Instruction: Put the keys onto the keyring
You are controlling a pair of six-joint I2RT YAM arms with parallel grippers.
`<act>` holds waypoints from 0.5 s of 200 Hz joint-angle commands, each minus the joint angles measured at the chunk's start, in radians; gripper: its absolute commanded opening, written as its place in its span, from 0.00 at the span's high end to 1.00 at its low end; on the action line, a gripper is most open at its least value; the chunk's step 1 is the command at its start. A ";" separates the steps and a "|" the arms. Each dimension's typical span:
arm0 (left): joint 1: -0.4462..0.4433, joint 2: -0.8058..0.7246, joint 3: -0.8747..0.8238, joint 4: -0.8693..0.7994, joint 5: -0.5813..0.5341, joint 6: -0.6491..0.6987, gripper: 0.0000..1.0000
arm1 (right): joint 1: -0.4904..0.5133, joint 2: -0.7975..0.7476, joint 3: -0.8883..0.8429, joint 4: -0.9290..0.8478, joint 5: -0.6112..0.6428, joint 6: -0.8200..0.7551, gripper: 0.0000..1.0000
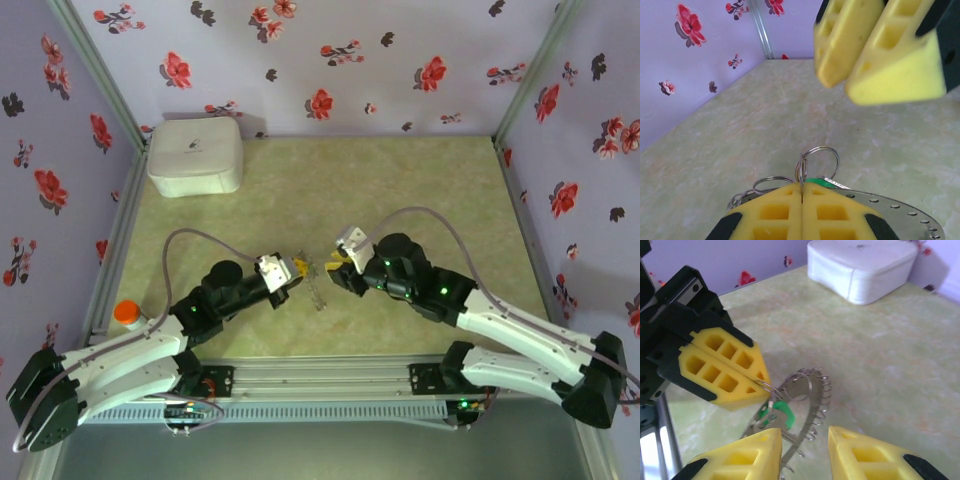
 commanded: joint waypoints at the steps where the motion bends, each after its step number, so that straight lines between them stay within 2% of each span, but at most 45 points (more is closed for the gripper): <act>1: -0.007 0.002 0.001 0.095 0.002 -0.006 1.00 | -0.004 0.050 0.059 0.004 -0.058 0.124 0.69; 35: -0.008 0.019 -0.001 0.101 -0.030 -0.061 1.00 | -0.006 0.110 0.133 -0.074 -0.027 0.283 0.68; 100: -0.008 0.023 -0.025 0.134 -0.035 -0.158 1.00 | -0.007 0.194 0.211 -0.169 -0.087 0.328 0.74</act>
